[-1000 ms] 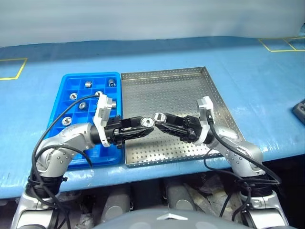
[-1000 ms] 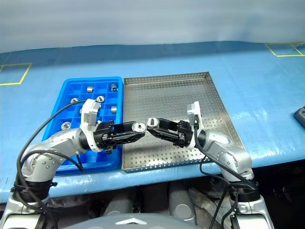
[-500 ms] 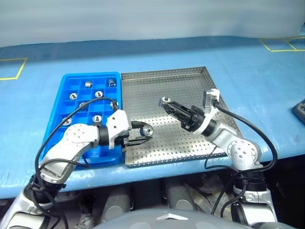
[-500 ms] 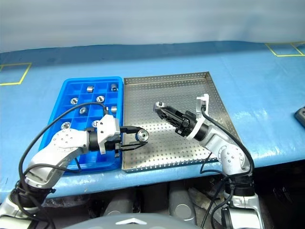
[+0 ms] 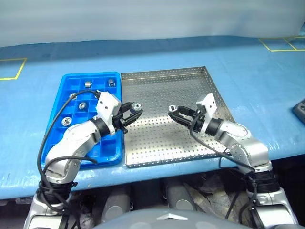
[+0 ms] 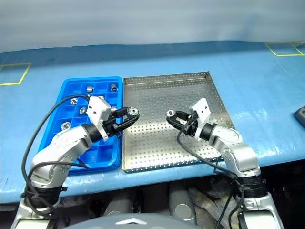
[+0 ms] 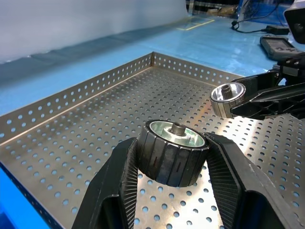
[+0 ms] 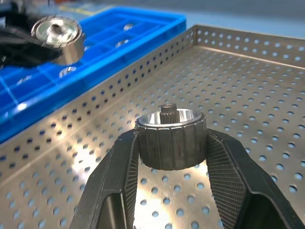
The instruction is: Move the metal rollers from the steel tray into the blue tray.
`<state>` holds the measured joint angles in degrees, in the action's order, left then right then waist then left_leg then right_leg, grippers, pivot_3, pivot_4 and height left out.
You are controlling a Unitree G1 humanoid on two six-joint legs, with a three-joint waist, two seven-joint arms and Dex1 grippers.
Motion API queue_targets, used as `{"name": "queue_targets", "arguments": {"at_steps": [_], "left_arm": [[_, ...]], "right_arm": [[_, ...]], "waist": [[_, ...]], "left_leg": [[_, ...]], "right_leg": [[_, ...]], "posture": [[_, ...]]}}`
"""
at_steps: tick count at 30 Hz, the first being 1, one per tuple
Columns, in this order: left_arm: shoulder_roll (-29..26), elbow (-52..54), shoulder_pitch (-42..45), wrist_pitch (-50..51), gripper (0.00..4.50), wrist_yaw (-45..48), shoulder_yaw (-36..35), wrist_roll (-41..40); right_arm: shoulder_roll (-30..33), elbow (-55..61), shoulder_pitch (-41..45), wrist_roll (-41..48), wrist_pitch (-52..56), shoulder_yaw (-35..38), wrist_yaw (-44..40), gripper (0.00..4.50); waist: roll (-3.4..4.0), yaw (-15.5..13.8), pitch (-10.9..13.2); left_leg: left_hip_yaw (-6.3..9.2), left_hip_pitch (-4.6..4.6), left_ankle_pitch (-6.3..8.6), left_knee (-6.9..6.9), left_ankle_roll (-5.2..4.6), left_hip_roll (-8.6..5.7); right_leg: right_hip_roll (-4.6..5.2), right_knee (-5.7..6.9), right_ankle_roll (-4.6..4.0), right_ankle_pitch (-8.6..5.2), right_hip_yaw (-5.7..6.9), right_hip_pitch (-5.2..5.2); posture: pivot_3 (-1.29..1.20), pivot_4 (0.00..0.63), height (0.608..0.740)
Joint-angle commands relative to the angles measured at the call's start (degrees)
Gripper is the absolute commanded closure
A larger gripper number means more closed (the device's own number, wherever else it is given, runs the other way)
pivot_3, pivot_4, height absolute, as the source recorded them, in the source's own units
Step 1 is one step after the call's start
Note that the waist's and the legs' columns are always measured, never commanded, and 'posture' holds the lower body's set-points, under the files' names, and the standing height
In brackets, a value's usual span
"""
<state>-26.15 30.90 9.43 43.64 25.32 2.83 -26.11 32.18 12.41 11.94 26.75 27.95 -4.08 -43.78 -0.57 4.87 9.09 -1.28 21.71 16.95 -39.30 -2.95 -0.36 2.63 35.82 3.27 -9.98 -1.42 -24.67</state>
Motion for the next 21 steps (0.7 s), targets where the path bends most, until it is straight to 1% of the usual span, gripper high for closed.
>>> {"name": "queue_targets", "arguments": {"at_steps": [1,5,7,9,11,15,21], "left_arm": [[-0.53,6.84,-1.13,7.21,2.66,-5.15,-2.59,-0.52],[-1.93,12.49,-3.79,14.38,2.66,-7.46,-4.38,-2.15],[-3.26,15.4,-4.92,18.74,2.66,-8.3,-5.99,-3.25],[-3.54,18.39,-6.02,23.0,2.66,-8.18,-8.86,-6.17],[-3.39,20.68,-6.61,26.19,2.66,-8.45,-11.32,-8.31],[-1.42,24.03,-7.77,32.25,2.66,-12.64,-16.59,-8.32],[0.72,26.8,-12.62,37.08,2.66,-16.6,-18.6,-6.54]], "right_arm": [[3.93,3.95,0.09,-1.26,-1.57,0.16,-4.4,2.75],[5.82,3.08,1.53,-3.38,-2.48,-0.86,-6.44,2.75],[5.08,2.15,2.48,-4.26,-3.76,-1.35,-6.69,2.75],[3.46,1.43,3.09,-5.16,-5.94,-1.78,-6.33,2.75],[2.25,0.84,3.62,-5.67,-6.54,-2.35,-6.25,2.75],[0.27,-0.7,4.34,-6.94,-7.14,-3.67,-6.4,2.75],[-1.45,-2.34,5.19,-7.92,-7.73,-4.41,-6.88,2.75]], "waist": [[-0.01,-0.01,0.0],[-0.03,-0.06,0.01],[-0.05,-0.11,0.02],[-0.06,-0.21,0.03],[-0.06,-0.46,0.03],[-0.08,-1.4,0.04],[-0.09,-2.58,0.05]], "left_leg": [[0.01,0.0,0.0,0.0,0.0,0.0],[0.02,-0.03,-0.01,-0.01,0.01,0.02],[0.02,-0.04,-0.01,-0.01,0.01,0.02],[0.02,-0.04,-0.01,-0.01,0.03,0.02],[0.02,-0.04,-0.02,-0.01,0.03,0.02],[0.05,-0.04,-0.02,-0.02,0.04,0.01],[0.08,-0.04,-0.04,-0.02,0.08,-0.03]], "right_leg": [[0.0,0.0,0.0,0.0,0.0,0.01],[-0.02,0.02,-0.02,-0.02,0.02,0.03],[-0.02,0.03,-0.04,-0.05,0.02,0.03],[-0.03,0.04,-0.03,-0.05,0.01,0.02],[-0.03,0.04,-0.03,-0.05,0.02,0.02],[-0.01,0.03,-0.06,-0.04,0.03,0.04],[0.01,0.02,-0.16,-0.07,0.03,0.06]], "posture": [[-0.15,0.15,0.74],[-0.14,0.15,0.74],[-0.12,0.15,0.74],[-0.11,0.15,0.74],[-0.09,0.15,0.74],[-0.06,0.15,0.74],[-0.04,0.15,0.74]]}}
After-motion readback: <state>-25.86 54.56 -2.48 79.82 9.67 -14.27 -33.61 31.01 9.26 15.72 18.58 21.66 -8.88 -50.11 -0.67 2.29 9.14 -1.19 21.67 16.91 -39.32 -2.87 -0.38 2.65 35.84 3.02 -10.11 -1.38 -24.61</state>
